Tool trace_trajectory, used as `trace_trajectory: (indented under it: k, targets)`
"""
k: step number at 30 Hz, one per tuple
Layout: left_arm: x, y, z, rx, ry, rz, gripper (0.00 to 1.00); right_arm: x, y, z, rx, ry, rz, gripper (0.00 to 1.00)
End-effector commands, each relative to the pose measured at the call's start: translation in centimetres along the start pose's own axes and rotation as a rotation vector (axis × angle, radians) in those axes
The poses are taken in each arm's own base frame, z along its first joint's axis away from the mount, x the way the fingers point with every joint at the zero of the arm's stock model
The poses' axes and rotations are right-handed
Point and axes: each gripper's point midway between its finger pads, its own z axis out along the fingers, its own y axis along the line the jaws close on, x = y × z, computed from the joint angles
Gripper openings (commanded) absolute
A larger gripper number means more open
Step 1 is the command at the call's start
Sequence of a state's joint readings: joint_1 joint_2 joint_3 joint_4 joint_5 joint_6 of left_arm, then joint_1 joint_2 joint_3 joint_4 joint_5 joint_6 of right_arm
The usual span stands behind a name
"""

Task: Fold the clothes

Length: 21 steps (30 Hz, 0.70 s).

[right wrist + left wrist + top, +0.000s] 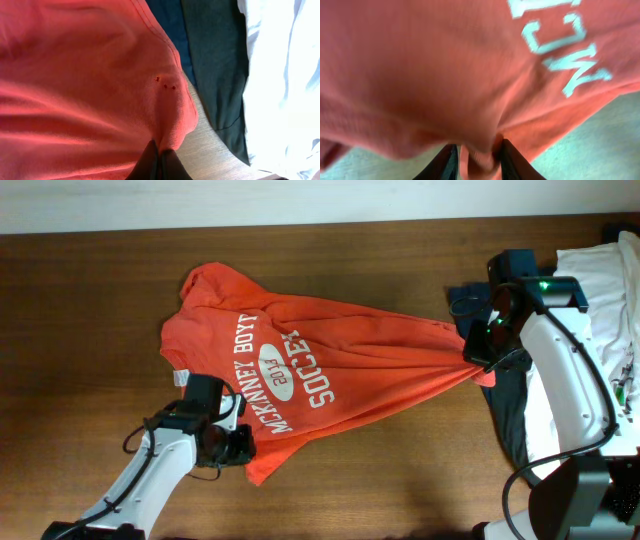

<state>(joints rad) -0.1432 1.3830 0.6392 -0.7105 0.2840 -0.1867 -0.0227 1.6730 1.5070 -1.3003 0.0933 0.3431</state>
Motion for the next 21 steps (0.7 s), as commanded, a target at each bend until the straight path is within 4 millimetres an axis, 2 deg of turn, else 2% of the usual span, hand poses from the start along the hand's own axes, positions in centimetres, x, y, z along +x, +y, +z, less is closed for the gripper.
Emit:
trace_trajectory:
  k: [1,3,5,7,9,10,16,17,18,19,21]
  targets:
    - [1.0,0.1,0.1,-0.006,0.036,-0.010,0.21,-0.4,-0.5,0.1,0.028,-0.011,0.005,0.05]
    - [-0.1,0.0,0.1,-0.003,-0.008,0.003,0.01,-0.4,-0.5,0.1,0.028,-0.012,0.005,0.05]
    - [-1.2,-0.2,0.1,0.007,-0.052,0.016,0.01,-0.4,-0.5,0.1,0.028,-0.012,0.005,0.05]
    - [-1.7,-0.3,0.0,0.011,-0.074,0.023,0.19,-0.4,-0.5,0.1,0.029,-0.011,0.005,0.05]
    - [-1.5,-0.3,0.0,0.009,-0.066,0.021,0.29,-0.4,-0.5,0.1,0.029,-0.011,0.005,0.05]
    - [-1.4,-0.3,0.0,0.008,-0.062,0.019,0.39,-0.4,-0.5,0.1,0.029,-0.011,0.005,0.05]
    - [-1.7,-0.4,0.0,0.011,-0.074,0.025,0.39,-0.4,-0.5,0.1,0.028,-0.012,0.005,0.05]
    - [-1.9,-0.4,0.0,0.013,-0.083,0.027,0.38,-0.4,-0.5,0.1,0.028,-0.012,0.005,0.05]
    - [-2.1,-0.4,0.2,0.016,-0.095,0.031,0.31,-0.4,-0.5,0.1,0.028,-0.012,0.005,0.05]
    - [-2.2,-0.4,0.3,0.017,-0.102,0.032,0.29,-0.4,-0.5,0.1,0.028,-0.012,0.005,0.05]
    - [-2.2,-0.3,0.7,0.017,-0.099,0.032,0.08,-0.4,-0.5,0.1,0.028,-0.011,0.005,0.05]
